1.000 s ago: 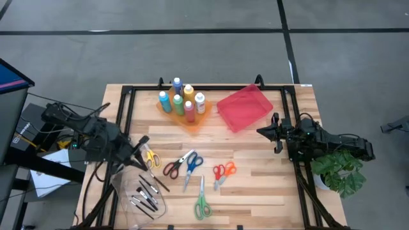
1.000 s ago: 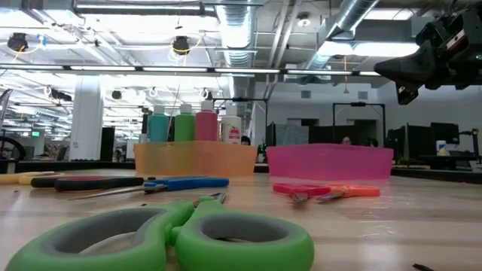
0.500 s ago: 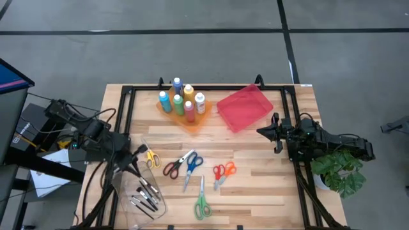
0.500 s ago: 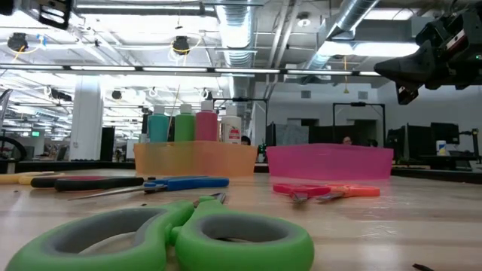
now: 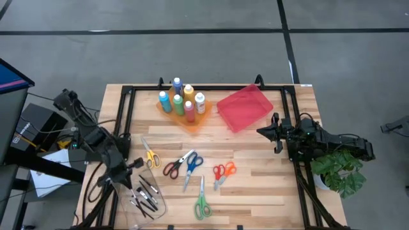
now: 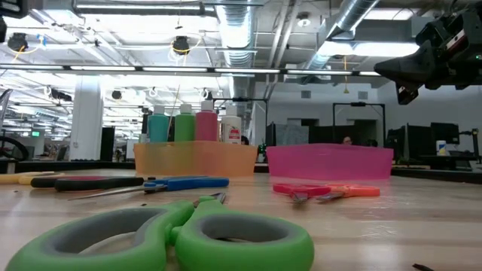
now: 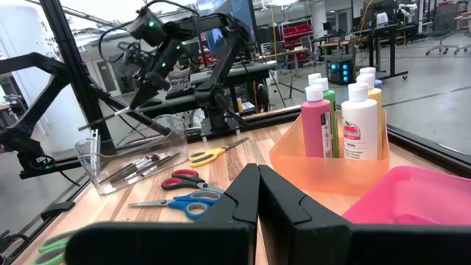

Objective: Pick & Place Paint Supplies
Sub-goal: Put the makeup brush into the transparent bin, then put the yellow scissors into the pink bin

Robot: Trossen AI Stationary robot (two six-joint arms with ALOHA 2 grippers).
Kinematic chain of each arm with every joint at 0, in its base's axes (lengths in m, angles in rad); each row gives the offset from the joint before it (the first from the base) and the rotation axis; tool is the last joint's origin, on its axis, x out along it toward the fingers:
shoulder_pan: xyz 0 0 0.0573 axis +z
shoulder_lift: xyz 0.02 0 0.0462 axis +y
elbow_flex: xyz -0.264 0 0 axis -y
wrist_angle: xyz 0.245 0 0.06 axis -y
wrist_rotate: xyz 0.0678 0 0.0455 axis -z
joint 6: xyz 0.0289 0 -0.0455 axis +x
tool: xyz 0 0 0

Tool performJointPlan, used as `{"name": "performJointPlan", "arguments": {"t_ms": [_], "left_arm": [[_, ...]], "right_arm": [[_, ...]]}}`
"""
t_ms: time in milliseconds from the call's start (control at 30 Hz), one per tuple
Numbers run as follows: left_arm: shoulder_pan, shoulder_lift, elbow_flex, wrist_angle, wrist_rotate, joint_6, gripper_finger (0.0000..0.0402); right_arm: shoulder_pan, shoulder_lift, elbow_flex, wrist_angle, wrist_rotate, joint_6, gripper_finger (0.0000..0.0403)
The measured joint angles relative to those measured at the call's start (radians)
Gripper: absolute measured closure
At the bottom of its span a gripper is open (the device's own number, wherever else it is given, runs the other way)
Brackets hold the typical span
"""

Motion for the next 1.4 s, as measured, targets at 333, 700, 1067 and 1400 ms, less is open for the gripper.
{"name": "performJointPlan", "arguments": {"t_ms": [333, 700, 1067, 1400], "left_arm": [[-0.027, 0.229, 0.000, 0.006, -0.040, -0.010, 0.0399], [-0.026, 0.317, 0.000, 0.006, -0.040, -0.010, 0.0396], [-0.014, 0.309, 0.000, 0.020, -0.186, -0.081, 0.0373], [-0.015, 0.239, 0.000, 0.047, -0.246, -0.085, 0.0301]], "right_arm": [[0.000, 0.000, 0.000, 0.000, 0.000, 0.000, 0.0403], [0.000, 0.000, 0.000, 0.000, 0.000, 0.000, 0.0403], [0.000, 0.000, 0.000, 0.000, 0.000, 0.000, 0.0403], [0.000, 0.000, 0.000, 0.000, 0.000, 0.000, 0.0403]]}}
